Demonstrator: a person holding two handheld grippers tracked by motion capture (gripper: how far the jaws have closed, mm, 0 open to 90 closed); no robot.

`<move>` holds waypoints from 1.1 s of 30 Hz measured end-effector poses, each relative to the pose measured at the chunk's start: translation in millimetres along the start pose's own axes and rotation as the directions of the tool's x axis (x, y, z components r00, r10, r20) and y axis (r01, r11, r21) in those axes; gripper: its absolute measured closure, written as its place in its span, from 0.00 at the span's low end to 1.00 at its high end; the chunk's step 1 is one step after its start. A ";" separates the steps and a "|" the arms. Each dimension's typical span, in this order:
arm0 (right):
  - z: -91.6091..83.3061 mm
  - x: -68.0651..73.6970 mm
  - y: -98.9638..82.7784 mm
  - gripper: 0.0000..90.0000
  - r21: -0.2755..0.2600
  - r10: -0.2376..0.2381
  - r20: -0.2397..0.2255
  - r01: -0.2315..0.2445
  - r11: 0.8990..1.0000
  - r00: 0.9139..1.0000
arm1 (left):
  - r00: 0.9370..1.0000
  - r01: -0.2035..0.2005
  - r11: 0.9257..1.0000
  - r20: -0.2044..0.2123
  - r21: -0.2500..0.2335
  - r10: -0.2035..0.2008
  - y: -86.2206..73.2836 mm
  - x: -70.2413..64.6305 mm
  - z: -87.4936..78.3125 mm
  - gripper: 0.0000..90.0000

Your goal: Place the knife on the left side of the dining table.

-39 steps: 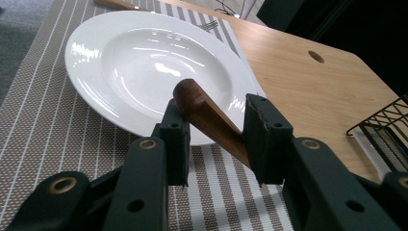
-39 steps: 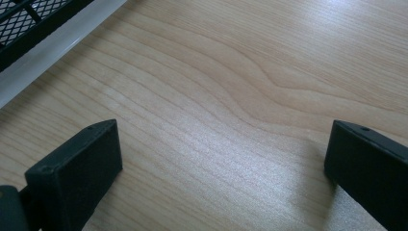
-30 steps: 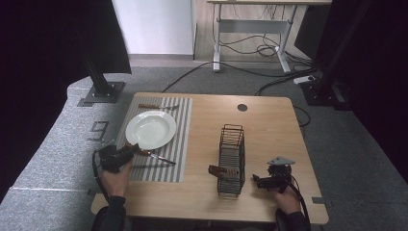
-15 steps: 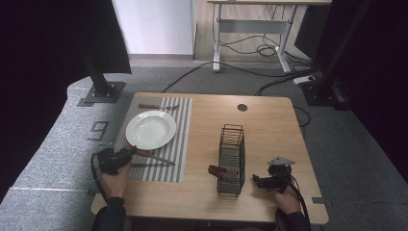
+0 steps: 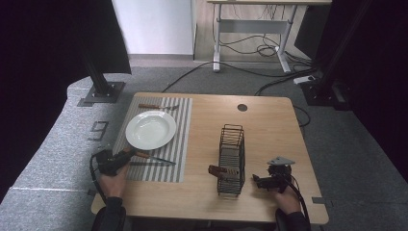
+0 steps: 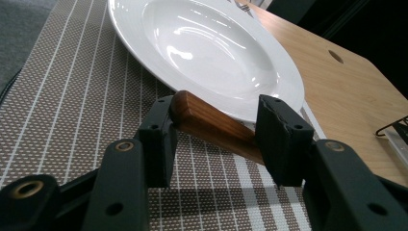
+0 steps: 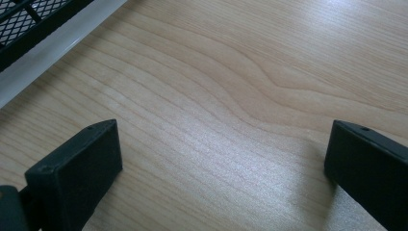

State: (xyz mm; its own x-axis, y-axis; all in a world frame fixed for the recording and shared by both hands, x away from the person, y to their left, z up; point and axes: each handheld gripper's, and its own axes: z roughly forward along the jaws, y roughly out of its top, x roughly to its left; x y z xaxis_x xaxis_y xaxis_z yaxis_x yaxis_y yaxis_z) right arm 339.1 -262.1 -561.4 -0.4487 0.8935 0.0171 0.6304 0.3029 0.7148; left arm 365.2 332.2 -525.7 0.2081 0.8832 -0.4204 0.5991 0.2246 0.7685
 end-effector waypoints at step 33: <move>0.0 0.0 0.0 0.00 0.000 0.000 0.000 0.000 1.000 1.000 | 0.995 -0.062 0.991 -0.069 0.115 0.070 -6.6 14.9 13.1 0.48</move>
State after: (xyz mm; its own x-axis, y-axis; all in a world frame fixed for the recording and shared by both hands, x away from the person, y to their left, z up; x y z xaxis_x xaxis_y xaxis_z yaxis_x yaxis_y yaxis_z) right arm 339.1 -262.1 -561.4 -0.4488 0.8935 0.0169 0.6302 0.3030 0.7149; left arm 374.5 338.5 -543.4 0.1958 0.9231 -0.3309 0.6698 0.1206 0.7327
